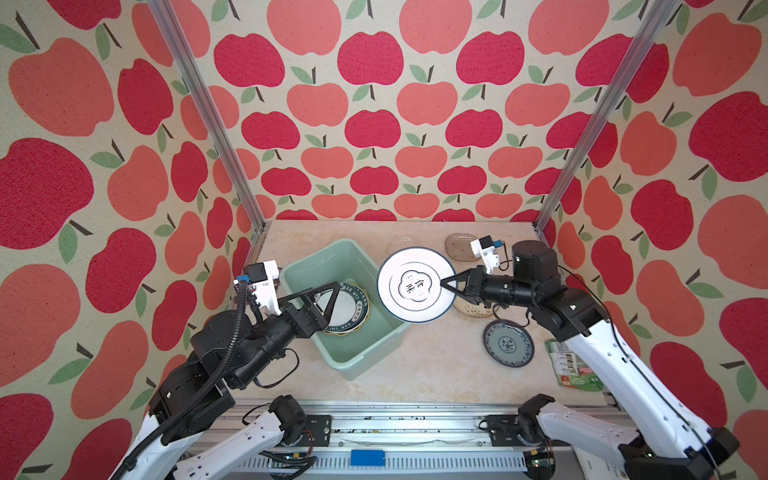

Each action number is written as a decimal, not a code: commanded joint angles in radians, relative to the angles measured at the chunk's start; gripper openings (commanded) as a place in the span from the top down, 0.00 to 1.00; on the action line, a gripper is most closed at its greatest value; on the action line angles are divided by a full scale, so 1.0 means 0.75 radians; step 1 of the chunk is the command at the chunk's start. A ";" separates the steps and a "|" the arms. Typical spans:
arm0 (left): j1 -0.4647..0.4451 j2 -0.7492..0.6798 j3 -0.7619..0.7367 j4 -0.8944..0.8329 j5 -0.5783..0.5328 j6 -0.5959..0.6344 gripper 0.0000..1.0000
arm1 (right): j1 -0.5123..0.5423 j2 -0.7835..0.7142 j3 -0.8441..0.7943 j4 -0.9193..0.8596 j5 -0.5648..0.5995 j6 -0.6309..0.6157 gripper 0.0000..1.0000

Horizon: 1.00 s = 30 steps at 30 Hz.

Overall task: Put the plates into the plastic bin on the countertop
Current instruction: 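Carry the white emblem plate over the bin with the right gripper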

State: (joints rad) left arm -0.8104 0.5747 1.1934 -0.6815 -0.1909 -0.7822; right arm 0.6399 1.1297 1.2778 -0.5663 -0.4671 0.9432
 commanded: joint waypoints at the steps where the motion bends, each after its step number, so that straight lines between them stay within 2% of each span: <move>1: 0.005 0.003 0.045 -0.151 -0.120 0.065 0.03 | 0.096 0.160 0.209 -0.074 0.213 -0.088 1.00; 9: 0.004 0.050 0.143 -0.247 -0.196 0.223 0.01 | 0.271 0.661 0.705 -0.377 0.559 -0.223 1.00; 15: 0.004 0.123 0.249 -0.304 -0.205 0.371 0.01 | 0.357 0.932 0.930 -0.499 0.705 -0.257 1.00; 26: 0.004 0.059 0.206 -0.294 -0.238 0.419 0.01 | 0.470 1.293 1.227 -0.591 0.838 -0.155 1.00; 30: 0.004 0.027 0.177 -0.304 -0.251 0.422 0.01 | 0.501 1.414 1.343 -0.630 0.835 -0.116 1.00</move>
State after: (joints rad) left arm -0.8104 0.6117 1.3453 -0.8890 -0.3531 -0.4969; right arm 1.0008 2.1509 2.2147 -0.9955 0.1284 0.8165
